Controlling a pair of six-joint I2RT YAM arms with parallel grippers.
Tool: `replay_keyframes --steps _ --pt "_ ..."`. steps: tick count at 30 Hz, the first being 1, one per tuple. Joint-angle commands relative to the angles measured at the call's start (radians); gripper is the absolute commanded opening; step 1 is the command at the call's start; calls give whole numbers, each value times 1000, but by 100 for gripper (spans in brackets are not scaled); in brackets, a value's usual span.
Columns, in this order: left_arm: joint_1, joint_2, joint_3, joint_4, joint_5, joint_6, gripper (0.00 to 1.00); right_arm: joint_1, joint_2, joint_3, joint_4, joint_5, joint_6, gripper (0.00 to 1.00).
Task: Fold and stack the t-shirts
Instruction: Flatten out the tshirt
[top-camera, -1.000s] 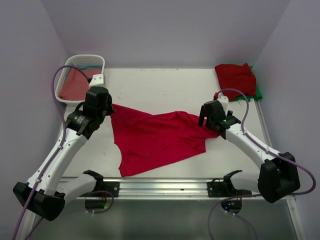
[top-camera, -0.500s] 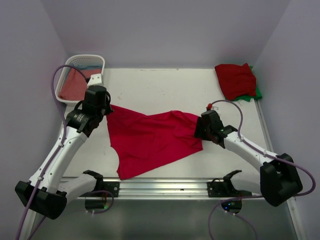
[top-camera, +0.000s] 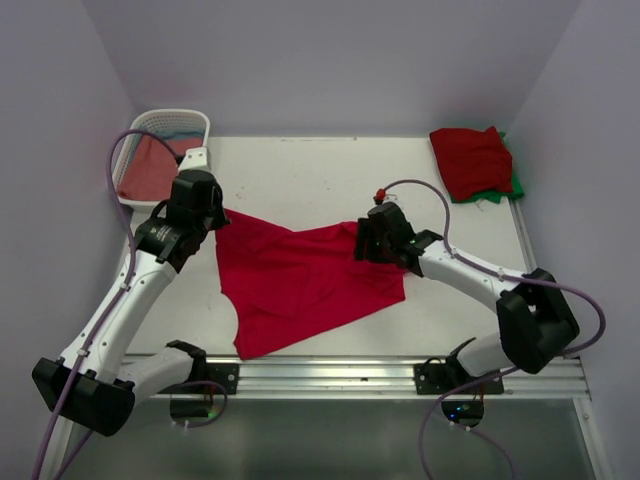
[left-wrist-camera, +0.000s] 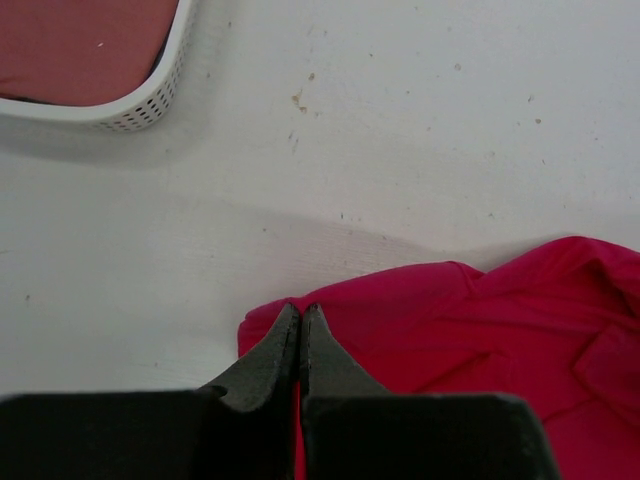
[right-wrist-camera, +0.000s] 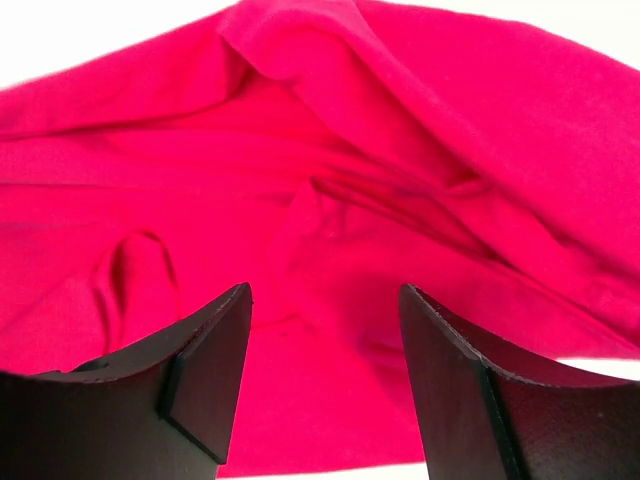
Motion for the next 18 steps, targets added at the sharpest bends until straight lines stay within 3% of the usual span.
replay_keyframes --steps 1,3,7,15,18 --pt "8 -24 -9 44 0 8 0 2 93 48 21 31 -16 64" --pt "8 -32 -9 43 -7 9 0 0 118 53 35 8 -13 62" --pt "10 -38 -13 41 -14 11 0 14 146 38 59 -29 3 47" --pt "14 -35 -16 50 -5 14 0 63 124 -43 50 -9 27 38" --pt "16 -42 -18 49 -5 14 0 66 118 -66 41 -3 27 41"
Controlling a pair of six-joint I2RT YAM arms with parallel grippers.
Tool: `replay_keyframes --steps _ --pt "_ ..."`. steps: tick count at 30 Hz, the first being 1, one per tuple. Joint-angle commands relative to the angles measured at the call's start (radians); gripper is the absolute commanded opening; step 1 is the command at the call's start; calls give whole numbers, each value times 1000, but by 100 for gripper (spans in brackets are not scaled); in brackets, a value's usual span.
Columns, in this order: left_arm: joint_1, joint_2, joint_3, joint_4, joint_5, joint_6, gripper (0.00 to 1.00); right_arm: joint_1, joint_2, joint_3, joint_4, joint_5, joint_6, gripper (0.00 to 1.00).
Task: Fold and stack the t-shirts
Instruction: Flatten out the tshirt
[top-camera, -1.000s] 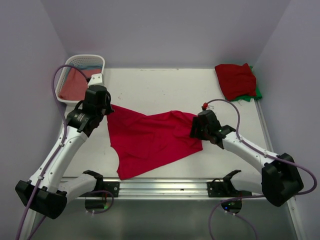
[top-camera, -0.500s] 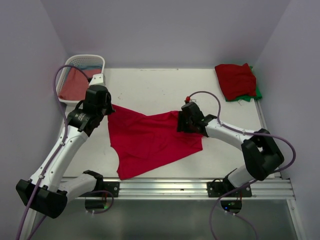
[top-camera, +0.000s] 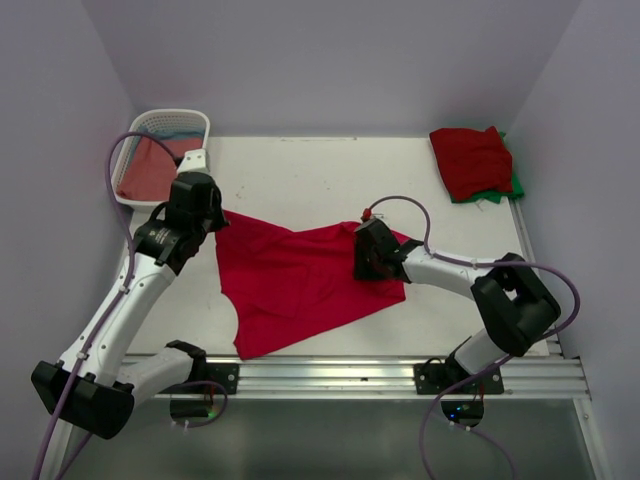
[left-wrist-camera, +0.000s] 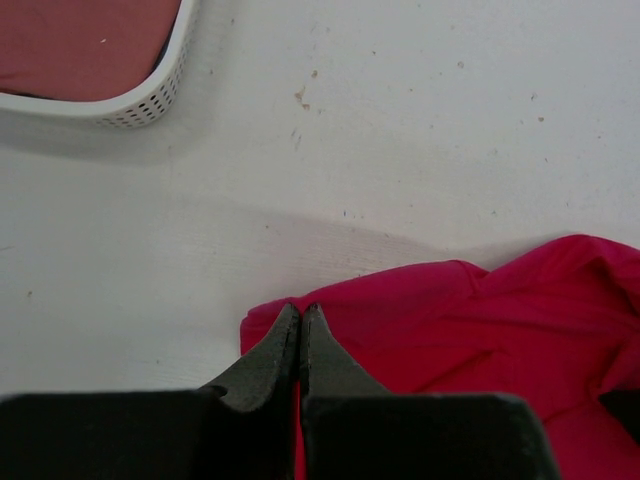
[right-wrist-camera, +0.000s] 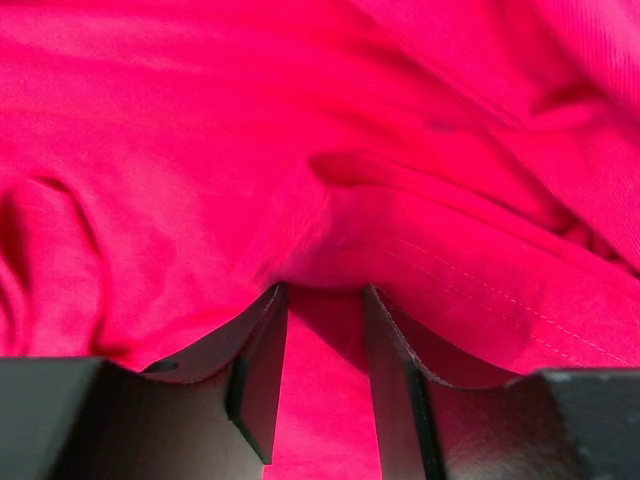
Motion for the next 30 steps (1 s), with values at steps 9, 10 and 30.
replay_keyframes --steps 9,10,30 --pt "18 -36 -2 43 -5 16 0 4 -21 -23 -30 59 -12 26" --pt "19 -39 -1 43 -7 16 0 4 -18 -20 -33 65 -15 10" --pt "58 -76 73 -27 -111 13 0 3 -480 224 -859 552 93 0"
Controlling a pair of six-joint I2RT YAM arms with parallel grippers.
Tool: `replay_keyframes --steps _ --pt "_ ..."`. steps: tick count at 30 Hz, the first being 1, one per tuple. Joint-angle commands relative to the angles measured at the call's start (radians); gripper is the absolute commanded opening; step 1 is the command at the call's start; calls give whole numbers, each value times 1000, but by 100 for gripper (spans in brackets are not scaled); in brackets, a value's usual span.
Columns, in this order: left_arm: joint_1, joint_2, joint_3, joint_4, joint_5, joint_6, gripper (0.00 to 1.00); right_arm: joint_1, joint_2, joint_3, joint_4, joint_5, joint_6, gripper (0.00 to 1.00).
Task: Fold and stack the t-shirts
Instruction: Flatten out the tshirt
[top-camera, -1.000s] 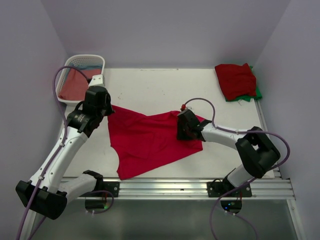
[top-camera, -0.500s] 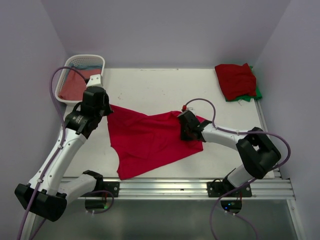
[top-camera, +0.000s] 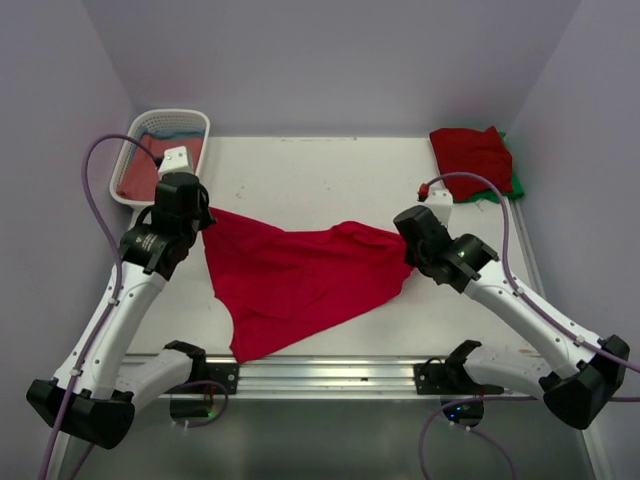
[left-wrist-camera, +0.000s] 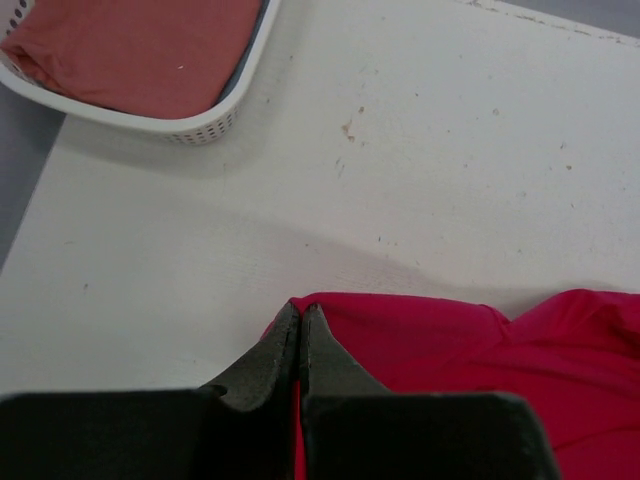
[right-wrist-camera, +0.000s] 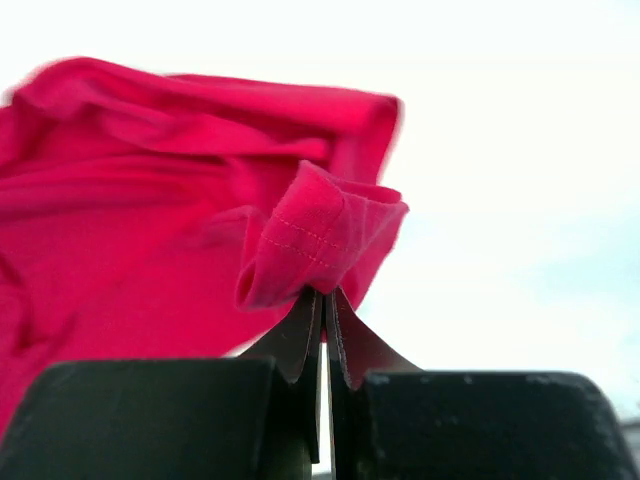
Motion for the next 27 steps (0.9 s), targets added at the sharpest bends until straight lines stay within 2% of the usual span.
replay_keyframes --steps 1,4,5,6,8,9,11,13,14,15,17,22,25,26,27 --pt "16 -22 55 4 -42 12 0 -2 -43 15 -306 122 103 0" --pt "19 -16 63 0 -48 10 0 0 -83 -5 -424 152 185 1" --pt "19 -15 63 1 -50 10 0 1 -94 -13 -462 156 200 10" --pt "21 -13 64 3 -48 10 0 3 -106 -15 -470 148 217 32" --pt "21 -7 69 3 -50 10 0 9 -146 -6 -463 130 217 38" --pt "21 -4 71 3 -50 10 0 8 -161 -2 -452 116 214 54" --pt "21 1 77 1 -53 9 0 9 -209 -19 -389 107 196 66" --pt "21 4 78 1 -53 9 0 9 -230 -35 -323 97 151 82" --pt "21 2 78 3 -53 7 0 9 -244 -65 -291 109 118 93" --pt "22 2 77 4 -51 7 0 8 -246 -84 -257 111 99 99" --pt "22 4 75 9 -45 7 0 9 -237 -134 -133 136 58 99" --pt "22 4 71 9 -27 6 0 -15 -54 -163 117 67 -13 98" --pt "22 1 65 9 -21 6 0 -64 53 -174 252 1 -27 82" --pt "22 -1 61 9 -19 4 0 -84 68 -180 286 -48 -34 58" --pt "22 -4 55 9 -18 4 0 -107 82 -183 312 -67 -33 46"
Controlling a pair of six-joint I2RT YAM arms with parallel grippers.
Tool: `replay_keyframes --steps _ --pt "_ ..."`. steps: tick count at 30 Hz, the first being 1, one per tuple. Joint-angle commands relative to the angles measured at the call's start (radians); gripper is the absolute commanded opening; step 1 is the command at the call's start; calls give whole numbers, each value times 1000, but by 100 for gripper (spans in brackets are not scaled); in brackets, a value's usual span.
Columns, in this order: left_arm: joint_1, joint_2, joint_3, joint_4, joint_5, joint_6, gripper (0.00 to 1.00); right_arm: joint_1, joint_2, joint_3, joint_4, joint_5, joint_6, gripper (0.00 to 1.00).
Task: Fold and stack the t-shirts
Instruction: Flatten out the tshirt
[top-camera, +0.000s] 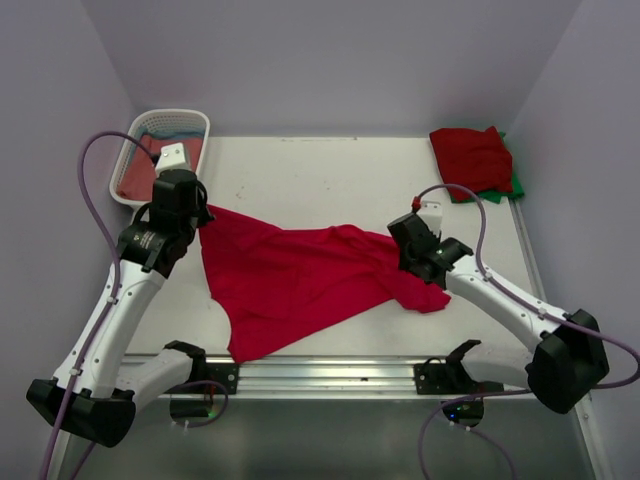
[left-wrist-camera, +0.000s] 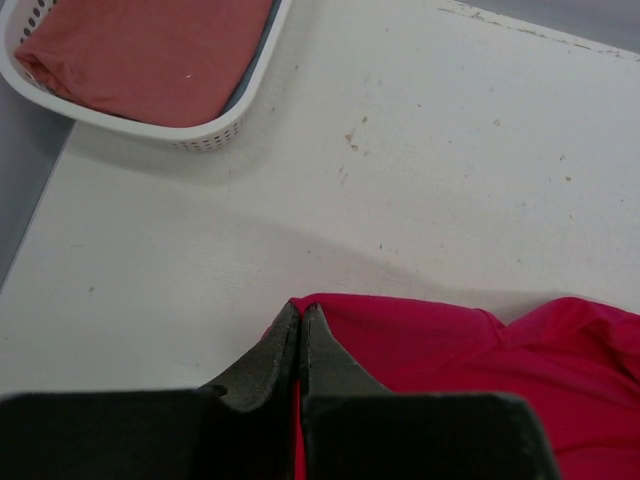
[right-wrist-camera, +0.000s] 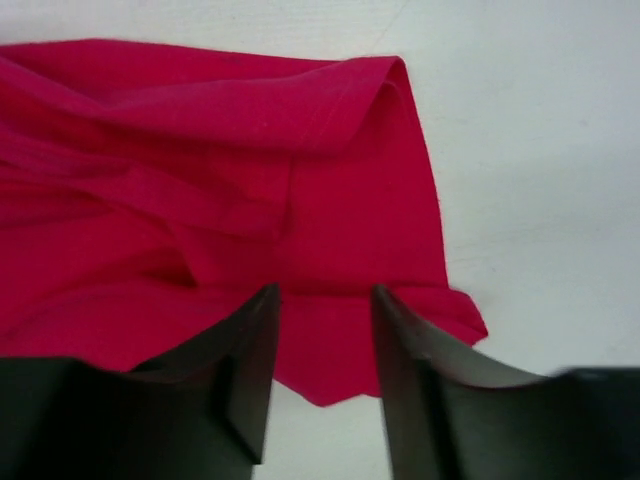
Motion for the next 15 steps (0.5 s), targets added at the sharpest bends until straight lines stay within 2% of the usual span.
replay_keyframes --steps 1,3,10,15 --pt "12 -18 22 17 -1 4 0 -92 38 -18 242 -95 -22 39" --pt "12 -22 13 17 1 3 0 -124 66 -21 283 -141 -27 35" --pt "12 -32 2 12 -2 -1 0 -175 212 -21 378 -264 -15 42" --pt "12 -32 0 15 -2 3 0 -176 256 -72 441 -336 44 39"
